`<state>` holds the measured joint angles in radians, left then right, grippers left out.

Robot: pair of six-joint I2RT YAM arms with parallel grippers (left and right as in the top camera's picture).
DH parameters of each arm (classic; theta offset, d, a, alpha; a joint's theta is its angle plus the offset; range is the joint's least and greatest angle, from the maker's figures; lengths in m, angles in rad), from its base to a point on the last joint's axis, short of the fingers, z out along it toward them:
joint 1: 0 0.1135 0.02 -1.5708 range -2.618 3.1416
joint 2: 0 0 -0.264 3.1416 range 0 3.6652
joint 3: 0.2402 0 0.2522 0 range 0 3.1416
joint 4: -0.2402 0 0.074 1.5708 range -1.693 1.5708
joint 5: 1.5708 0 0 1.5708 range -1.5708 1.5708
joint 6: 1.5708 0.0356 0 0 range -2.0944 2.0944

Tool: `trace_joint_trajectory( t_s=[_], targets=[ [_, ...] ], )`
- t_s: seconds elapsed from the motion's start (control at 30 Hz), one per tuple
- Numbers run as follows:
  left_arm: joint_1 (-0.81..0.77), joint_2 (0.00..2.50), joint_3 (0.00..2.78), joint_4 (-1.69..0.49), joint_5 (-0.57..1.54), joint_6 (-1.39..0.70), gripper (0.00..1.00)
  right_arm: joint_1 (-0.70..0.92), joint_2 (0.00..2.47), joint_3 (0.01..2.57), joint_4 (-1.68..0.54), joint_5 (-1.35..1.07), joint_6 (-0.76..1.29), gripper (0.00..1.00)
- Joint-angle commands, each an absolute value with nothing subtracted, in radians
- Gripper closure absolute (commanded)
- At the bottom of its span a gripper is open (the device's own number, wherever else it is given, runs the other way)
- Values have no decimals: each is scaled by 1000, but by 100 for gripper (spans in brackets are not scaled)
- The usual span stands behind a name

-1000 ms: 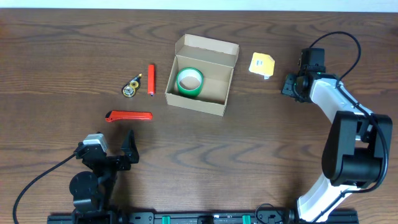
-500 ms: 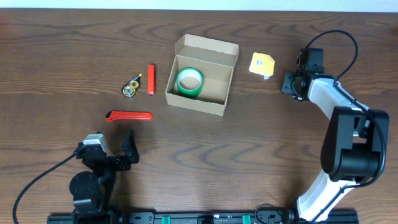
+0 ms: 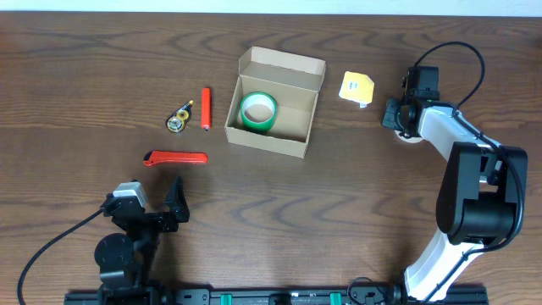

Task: Pack container
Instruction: 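Lift the clear packing tape and carry it over the box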

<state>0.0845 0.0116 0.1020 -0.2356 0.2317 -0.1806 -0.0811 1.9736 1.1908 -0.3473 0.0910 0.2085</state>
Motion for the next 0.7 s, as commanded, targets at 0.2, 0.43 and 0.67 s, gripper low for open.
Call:
trace_joint_trajectory(
  t_s=[0.2,0.43,0.67],
  targets=[
    [91,5,76,-242,221,-180,5,-76,1943,1430,-584,32,208,99],
    [91,5,76,-242,221,-180,5,13,1880,1702,-785,-61,208,99],
    [91,5,76,-242,221,-180,5,252,1846,1811,-823,-80,208,99]
  ],
)
